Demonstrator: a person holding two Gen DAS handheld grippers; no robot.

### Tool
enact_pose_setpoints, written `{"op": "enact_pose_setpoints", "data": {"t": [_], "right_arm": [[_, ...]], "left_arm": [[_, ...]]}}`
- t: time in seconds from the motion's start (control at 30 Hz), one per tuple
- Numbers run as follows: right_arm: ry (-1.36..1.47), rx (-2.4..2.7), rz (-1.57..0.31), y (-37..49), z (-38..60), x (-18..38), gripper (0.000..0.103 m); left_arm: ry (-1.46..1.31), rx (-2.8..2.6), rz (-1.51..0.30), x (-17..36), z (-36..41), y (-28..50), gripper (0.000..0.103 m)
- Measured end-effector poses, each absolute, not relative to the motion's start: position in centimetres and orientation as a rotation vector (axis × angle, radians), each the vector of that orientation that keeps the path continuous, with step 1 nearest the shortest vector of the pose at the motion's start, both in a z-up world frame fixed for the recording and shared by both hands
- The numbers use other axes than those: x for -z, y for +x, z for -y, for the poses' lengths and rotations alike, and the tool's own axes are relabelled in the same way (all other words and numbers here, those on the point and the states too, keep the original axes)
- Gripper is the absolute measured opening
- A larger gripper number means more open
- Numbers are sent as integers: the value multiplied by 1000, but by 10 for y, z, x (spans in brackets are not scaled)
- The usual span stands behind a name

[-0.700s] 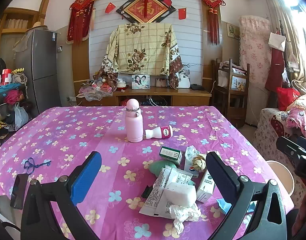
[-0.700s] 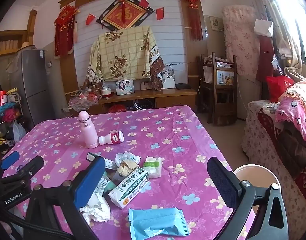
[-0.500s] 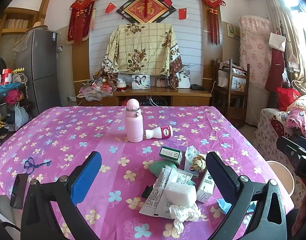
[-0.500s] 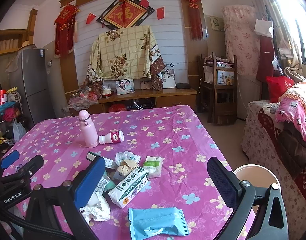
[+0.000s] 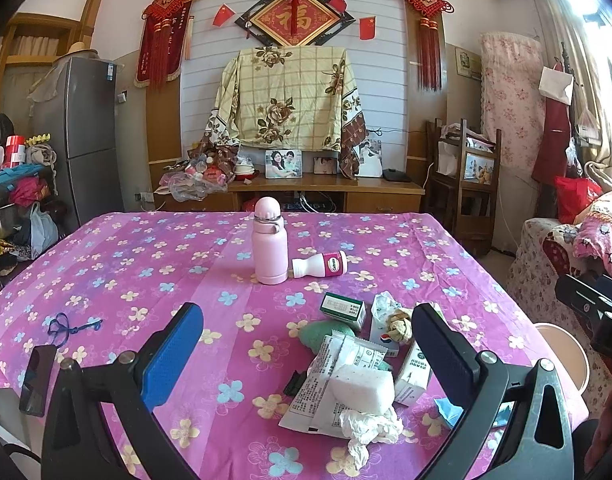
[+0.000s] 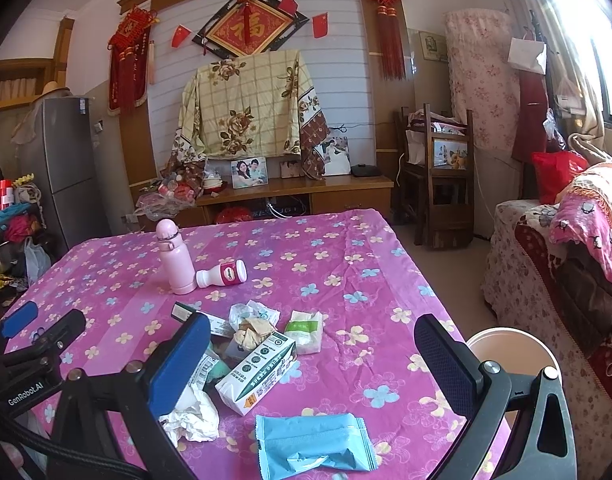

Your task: Collect trash

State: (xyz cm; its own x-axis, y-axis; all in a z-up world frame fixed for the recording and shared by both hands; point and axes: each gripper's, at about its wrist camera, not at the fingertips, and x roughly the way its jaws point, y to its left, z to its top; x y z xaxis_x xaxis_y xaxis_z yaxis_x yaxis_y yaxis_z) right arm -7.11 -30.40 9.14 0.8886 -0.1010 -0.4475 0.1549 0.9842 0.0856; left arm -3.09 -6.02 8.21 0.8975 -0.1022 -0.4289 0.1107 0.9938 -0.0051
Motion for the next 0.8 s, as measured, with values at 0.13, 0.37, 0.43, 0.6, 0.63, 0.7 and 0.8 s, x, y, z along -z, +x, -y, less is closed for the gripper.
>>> {"op": "enact_pose_setpoints", "data": {"t": [0.13,0.37,0.43,0.6,0.63,0.7,0.8], "right_arm": [[122,133,-460,-70,304,-92,103],[116,140,-460,-71,305,-91,103],[121,141,-457,-71,306,-90,103],[117,141,-470,-70,306,-91,103],[118,142,-471,-71,307,-91,103],[121,140,-465,-71,307,-91,103],[122,144,-465,-71,306,-91,103]], "left_arm": [[21,112,-444,-82,60,-31,103],[20,105,-441,-81,62,-31,103],[19,103,-439,-81,62,-31,103],[17,102,-440,-80,62,-32,103],[14,101,-441,-80,62,-32,103],[9,100,-441,-80,62,-31,103],[11,99,-442,-79,61,-31,103]]}}
